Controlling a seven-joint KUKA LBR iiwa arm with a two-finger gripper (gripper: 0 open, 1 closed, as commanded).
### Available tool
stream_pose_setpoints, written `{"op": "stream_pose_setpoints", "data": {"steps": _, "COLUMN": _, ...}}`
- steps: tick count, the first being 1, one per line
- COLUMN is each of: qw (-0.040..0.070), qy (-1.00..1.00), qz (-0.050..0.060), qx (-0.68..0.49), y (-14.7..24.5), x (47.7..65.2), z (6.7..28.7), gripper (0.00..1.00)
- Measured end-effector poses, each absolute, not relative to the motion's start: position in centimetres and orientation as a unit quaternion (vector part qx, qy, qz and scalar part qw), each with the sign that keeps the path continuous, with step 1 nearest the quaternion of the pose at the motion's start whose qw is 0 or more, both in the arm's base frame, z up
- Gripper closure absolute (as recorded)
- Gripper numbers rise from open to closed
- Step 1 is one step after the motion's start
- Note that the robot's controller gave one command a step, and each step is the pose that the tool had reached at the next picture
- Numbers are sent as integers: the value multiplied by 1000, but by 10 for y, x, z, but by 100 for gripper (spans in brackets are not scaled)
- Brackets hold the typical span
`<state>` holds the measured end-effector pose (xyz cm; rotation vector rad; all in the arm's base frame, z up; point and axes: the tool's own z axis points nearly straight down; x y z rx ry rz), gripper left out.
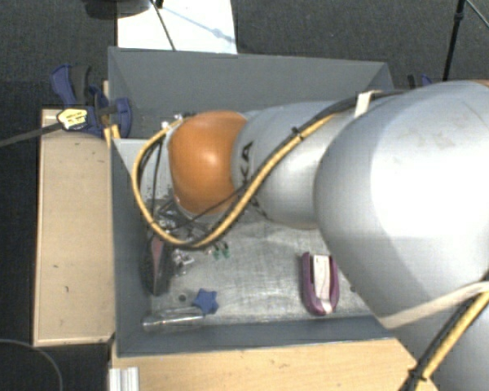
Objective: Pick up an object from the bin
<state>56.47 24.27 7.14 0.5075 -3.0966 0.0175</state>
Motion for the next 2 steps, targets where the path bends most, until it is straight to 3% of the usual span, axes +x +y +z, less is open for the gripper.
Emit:
{"op": "stream_pose_setpoints", "data": {"steps": 1, "qw": 8, "qy": -983, "qz": -1, "qx": 182, "y": 222, "x": 587, "z": 73, "gripper": 100}}
{"op": "stream_pose_setpoints", "data": {"steps": 2, "qw": -6, "qy": -983, "qz": -1, "qx": 186, "y": 230, "x": 588, "z": 213, "gripper": 100}}
